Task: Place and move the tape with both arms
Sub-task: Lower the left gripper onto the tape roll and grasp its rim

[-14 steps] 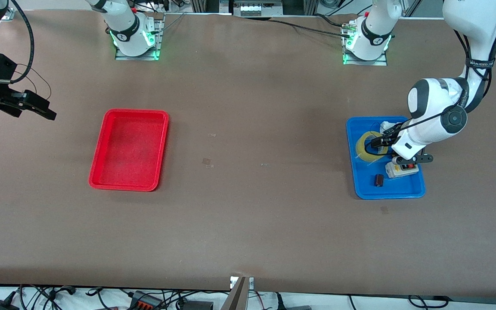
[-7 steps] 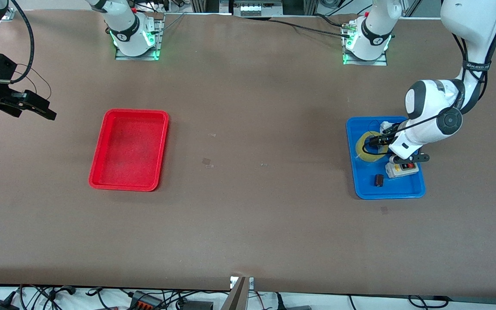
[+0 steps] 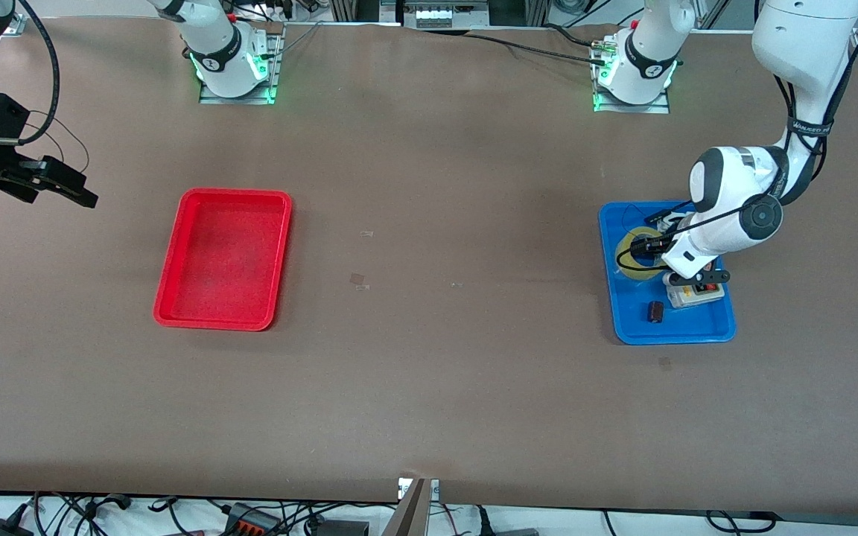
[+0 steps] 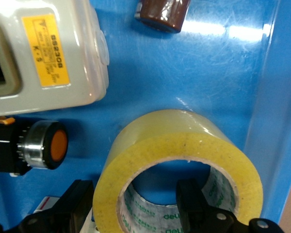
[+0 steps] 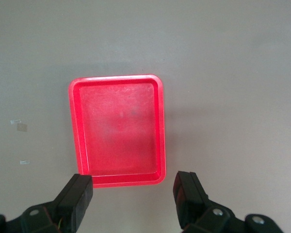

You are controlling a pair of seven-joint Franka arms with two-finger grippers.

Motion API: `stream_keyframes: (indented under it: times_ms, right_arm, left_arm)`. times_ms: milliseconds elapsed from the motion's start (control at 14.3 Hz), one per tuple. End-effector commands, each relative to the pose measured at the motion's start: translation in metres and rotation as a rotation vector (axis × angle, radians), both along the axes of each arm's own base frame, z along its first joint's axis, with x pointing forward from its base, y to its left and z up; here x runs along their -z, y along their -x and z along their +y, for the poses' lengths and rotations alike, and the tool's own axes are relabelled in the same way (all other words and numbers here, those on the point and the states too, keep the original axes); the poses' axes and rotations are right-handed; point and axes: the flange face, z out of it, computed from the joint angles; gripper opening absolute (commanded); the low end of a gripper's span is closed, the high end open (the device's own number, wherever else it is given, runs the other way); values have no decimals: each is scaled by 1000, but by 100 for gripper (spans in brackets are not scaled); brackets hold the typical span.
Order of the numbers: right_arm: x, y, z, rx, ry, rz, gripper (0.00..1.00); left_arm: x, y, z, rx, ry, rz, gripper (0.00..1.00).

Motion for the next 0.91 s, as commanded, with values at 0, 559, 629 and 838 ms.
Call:
stream_keyframes:
  times_ms: [0, 559, 629, 838]
  right_arm:
    - [-6, 2, -3, -12, -15, 1, 98]
    - [-6, 1, -3, -11, -15, 2, 98]
    - [-6, 1, -3, -11, -15, 2, 98]
    - [-6, 1, -2, -12, -15, 2, 98]
  left_arm:
    - [0, -2, 2, -16, 5, -11, 78]
    - [-27, -18, 9, -23, 7, -30, 13]
    - [-43, -27, 8, -17, 11, 0, 13]
    - [-103, -53, 4, -5, 19, 56, 13]
